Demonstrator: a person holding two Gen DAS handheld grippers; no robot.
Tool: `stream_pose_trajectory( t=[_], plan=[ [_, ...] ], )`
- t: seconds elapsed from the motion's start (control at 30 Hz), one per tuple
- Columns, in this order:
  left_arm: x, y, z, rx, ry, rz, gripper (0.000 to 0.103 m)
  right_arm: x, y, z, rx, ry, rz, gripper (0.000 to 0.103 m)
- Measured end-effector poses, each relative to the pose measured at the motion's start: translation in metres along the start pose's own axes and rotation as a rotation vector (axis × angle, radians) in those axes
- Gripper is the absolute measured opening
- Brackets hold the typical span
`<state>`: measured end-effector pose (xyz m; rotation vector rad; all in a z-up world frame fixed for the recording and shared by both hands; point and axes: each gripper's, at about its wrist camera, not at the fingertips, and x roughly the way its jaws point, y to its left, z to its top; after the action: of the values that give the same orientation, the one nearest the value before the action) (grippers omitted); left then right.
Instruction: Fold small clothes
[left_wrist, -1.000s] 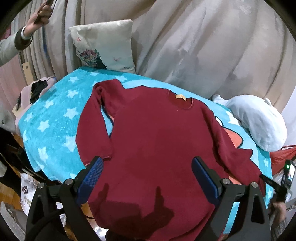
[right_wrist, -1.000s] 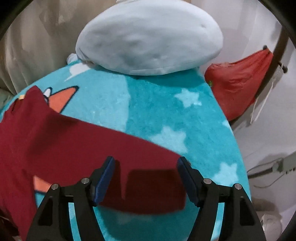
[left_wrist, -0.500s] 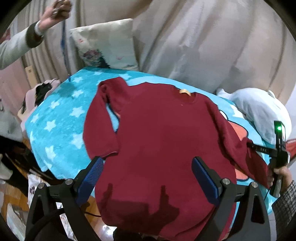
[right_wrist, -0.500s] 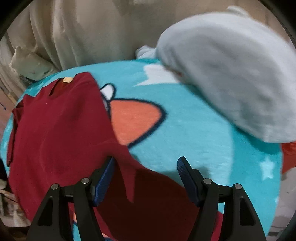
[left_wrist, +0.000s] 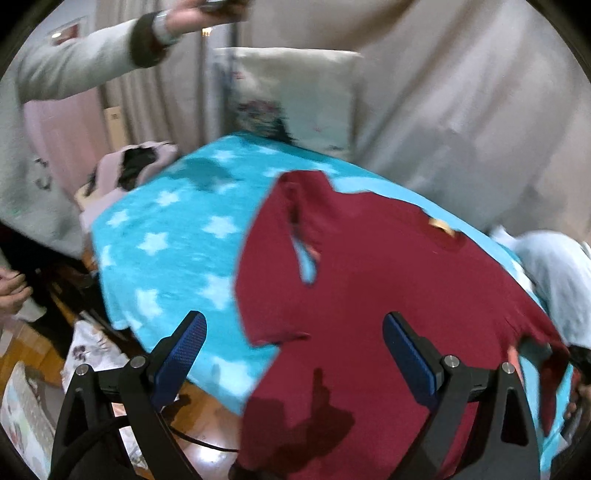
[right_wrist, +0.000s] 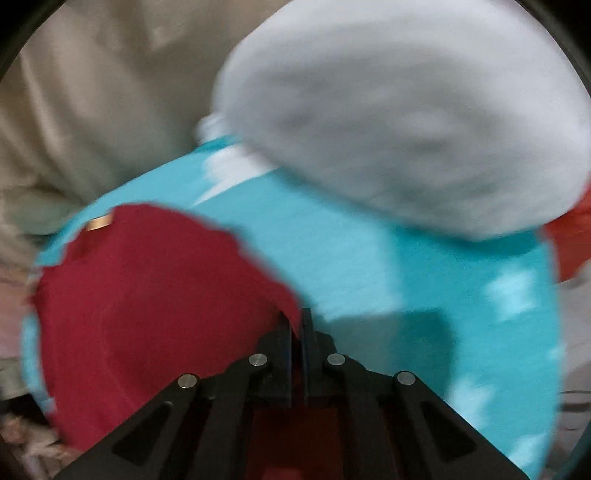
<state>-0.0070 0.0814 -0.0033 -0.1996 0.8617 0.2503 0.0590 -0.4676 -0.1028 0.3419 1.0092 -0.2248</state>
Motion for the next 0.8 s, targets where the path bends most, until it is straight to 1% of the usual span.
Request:
stream_pose_trajectory(
  t=[0.03, 0.1, 0.13, 0.17, 0.23, 0.27, 0.33, 0.4, 0.43, 0.5, 0.53, 0.57, 0.6, 0.63, 0.67, 0.73, 0.8],
  plan=[
    [0.001, 0.009, 0.002, -0.019, 0.001, 0.022, 0.096, -0.001, -0.001, 0.003, 0.000, -0.018, -0.054, 0.004],
    [0.004, 0.024, 0.005, -0.052, -0.001, 0.053, 0.096, -0.001, 0.003, 0.006, 0.025, -0.023, -0.072, 0.008],
    [0.005, 0.033, 0.007, -0.069, -0.004, 0.067, 0.096, -0.003, 0.012, 0.006, 0.019, -0.026, -0.083, 0.010],
    [0.007, 0.042, 0.008, -0.086, -0.005, 0.081, 0.096, -0.007, 0.017, 0.006, 0.008, -0.034, -0.093, 0.015],
    [0.012, 0.058, 0.011, -0.112, -0.003, 0.103, 0.096, -0.017, 0.036, 0.003, -0.029, -0.057, -0.120, 0.019],
    [0.013, 0.063, 0.012, -0.120, -0.003, 0.108, 0.096, -0.023, 0.044, 0.000, -0.040, -0.065, -0.124, 0.026],
    [0.018, 0.076, 0.015, -0.139, -0.004, 0.116, 0.096, -0.039, 0.067, -0.007, -0.037, -0.098, -0.143, 0.036],
    [0.025, 0.086, 0.019, -0.140, -0.002, 0.119, 0.096, -0.050, 0.090, -0.015, -0.047, -0.124, -0.131, 0.036],
    [0.029, 0.092, 0.022, -0.141, 0.001, 0.120, 0.096, -0.055, 0.109, -0.019, -0.065, -0.133, -0.083, 0.036],
    [0.038, 0.104, 0.026, -0.152, 0.016, 0.106, 0.096, -0.054, 0.160, -0.030, -0.135, -0.106, 0.072, 0.036],
    [0.041, 0.109, 0.028, -0.158, 0.020, 0.097, 0.096, -0.049, 0.192, -0.036, -0.185, -0.062, 0.174, 0.037],
    [0.045, 0.117, 0.031, -0.161, 0.022, 0.086, 0.096, -0.040, 0.228, -0.043, -0.237, 0.001, 0.284, 0.037],
    [0.047, 0.120, 0.032, -0.159, 0.025, 0.083, 0.096, -0.029, 0.262, -0.050, -0.280, 0.056, 0.365, 0.037],
    [0.050, 0.126, 0.034, -0.148, 0.031, 0.077, 0.096, -0.019, 0.299, -0.059, -0.338, 0.100, 0.422, 0.037],
    [0.053, 0.132, 0.036, -0.139, 0.034, 0.075, 0.096, -0.011, 0.337, -0.069, -0.413, 0.114, 0.447, 0.037],
    [0.056, 0.144, 0.040, -0.124, 0.027, 0.080, 0.096, 0.004, 0.409, -0.088, -0.566, 0.113, 0.436, 0.037],
    [0.059, 0.158, 0.043, -0.115, 0.020, 0.090, 0.096, 0.017, 0.451, -0.101, -0.636, 0.143, 0.443, 0.037]
  ],
)
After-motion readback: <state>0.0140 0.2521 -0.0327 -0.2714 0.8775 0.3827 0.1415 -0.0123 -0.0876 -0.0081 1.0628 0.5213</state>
